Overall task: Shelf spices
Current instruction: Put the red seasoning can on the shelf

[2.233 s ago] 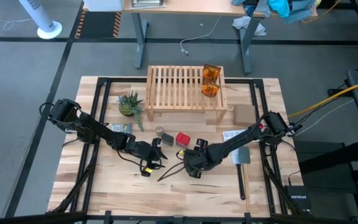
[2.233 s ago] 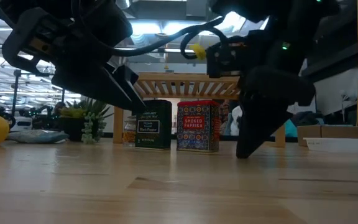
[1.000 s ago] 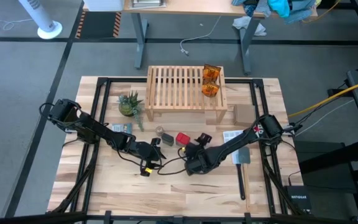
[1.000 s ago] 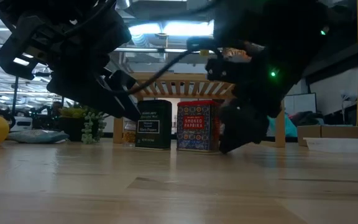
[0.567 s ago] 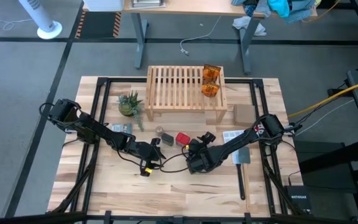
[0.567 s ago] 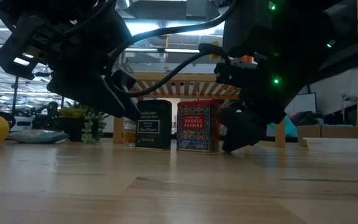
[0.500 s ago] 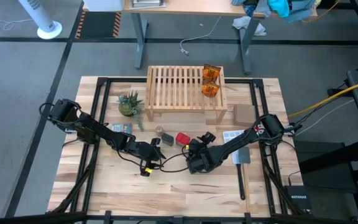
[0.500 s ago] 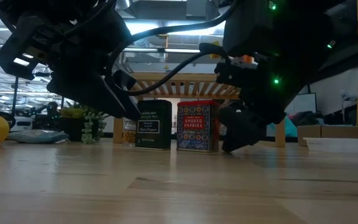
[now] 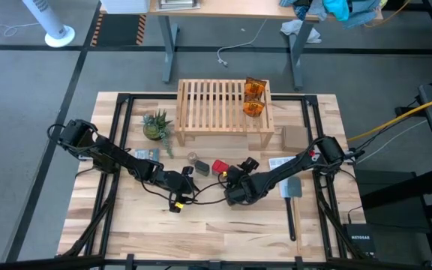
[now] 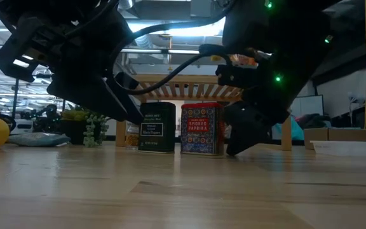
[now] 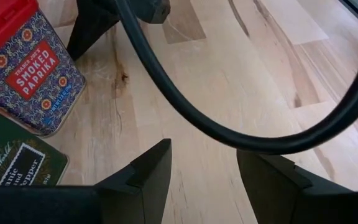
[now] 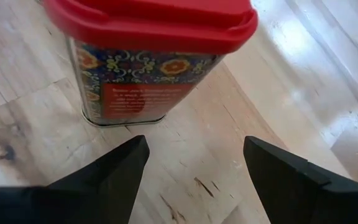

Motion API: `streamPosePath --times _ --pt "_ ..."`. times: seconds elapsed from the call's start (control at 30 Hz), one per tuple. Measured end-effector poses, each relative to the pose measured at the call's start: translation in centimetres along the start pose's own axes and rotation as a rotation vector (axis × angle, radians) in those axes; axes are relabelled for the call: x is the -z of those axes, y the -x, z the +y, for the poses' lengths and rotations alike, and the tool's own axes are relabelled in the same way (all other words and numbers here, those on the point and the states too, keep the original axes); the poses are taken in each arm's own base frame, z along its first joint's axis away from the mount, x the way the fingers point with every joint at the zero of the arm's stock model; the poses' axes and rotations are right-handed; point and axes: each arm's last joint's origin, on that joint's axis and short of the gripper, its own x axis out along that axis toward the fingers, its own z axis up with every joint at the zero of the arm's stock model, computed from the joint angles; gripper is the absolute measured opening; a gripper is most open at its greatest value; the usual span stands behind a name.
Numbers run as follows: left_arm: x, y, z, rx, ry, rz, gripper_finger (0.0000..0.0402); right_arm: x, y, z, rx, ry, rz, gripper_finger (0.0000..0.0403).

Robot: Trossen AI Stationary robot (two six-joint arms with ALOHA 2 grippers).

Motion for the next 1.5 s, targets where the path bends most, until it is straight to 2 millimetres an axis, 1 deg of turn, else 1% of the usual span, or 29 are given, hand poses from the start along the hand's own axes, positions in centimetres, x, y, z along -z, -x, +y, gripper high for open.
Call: streamPosePath --times 0.2,0.43,0.57,0.73,0.9,1.13,1.5 --pt "0.1 0.0 0.0 0.0 0.002 0.008 0.0175 -0.1 0.4 -0.1 -0.028 0.023 0.019 0.0282" --pt "0.2 0.0 0.0 -0.001 0.003 0.018 0.0175 -0.8 2.5 -1.1 -0.091 0.016 0.042 0.0282" --pt "0.2 0.0 0.0 -0.001 0.003 0.017 0.0175 -1.1 2.8 -1.1 -0.1 0.007 0.023 0.0282" --pt "0.2 0.0 0.0 -0.001 0.003 0.017 0.0175 -1.3 2.5 -0.8 -0.116 -0.037 -0.044 0.0282" --pt "0.2 0.0 0.0 -0.001 0.003 0.017 0.0175 -1.1 2.0 -0.6 -0.146 -0.039 -0.096 0.0282" --pt "0.2 0.0 0.0 -0.001 0.003 0.016 0.0175 -0.8 1.4 -0.8 -0.108 -0.08 -0.194 0.0282" --pt "0.2 0.0 0.0 -0.001 0.003 0.016 0.0175 -0.4 0.7 -0.6 -0.179 -0.141 -0.321 0.0282"
